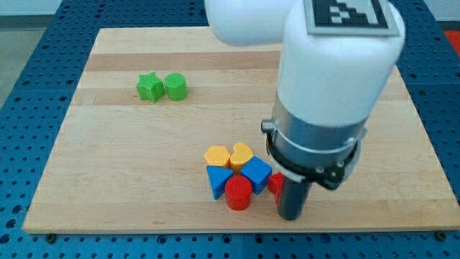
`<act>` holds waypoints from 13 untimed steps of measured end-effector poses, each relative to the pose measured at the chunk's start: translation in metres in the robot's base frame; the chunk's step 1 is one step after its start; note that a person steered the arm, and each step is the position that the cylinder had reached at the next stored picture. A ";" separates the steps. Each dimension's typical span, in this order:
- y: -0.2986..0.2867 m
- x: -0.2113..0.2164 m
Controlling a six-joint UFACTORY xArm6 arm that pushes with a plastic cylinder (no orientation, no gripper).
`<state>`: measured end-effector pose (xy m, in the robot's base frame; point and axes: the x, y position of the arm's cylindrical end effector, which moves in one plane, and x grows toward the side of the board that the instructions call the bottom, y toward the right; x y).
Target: Slide the blue triangle closer to the green star
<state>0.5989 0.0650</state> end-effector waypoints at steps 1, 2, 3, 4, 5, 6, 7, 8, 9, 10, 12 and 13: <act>-0.004 -0.015; -0.004 0.003; -0.029 0.016; -0.063 0.012; -0.095 -0.002; -0.114 -0.038; -0.134 -0.076; -0.163 -0.086; -0.184 -0.080; -0.211 -0.073; -0.263 -0.082; -0.254 -0.115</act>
<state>0.4838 -0.1888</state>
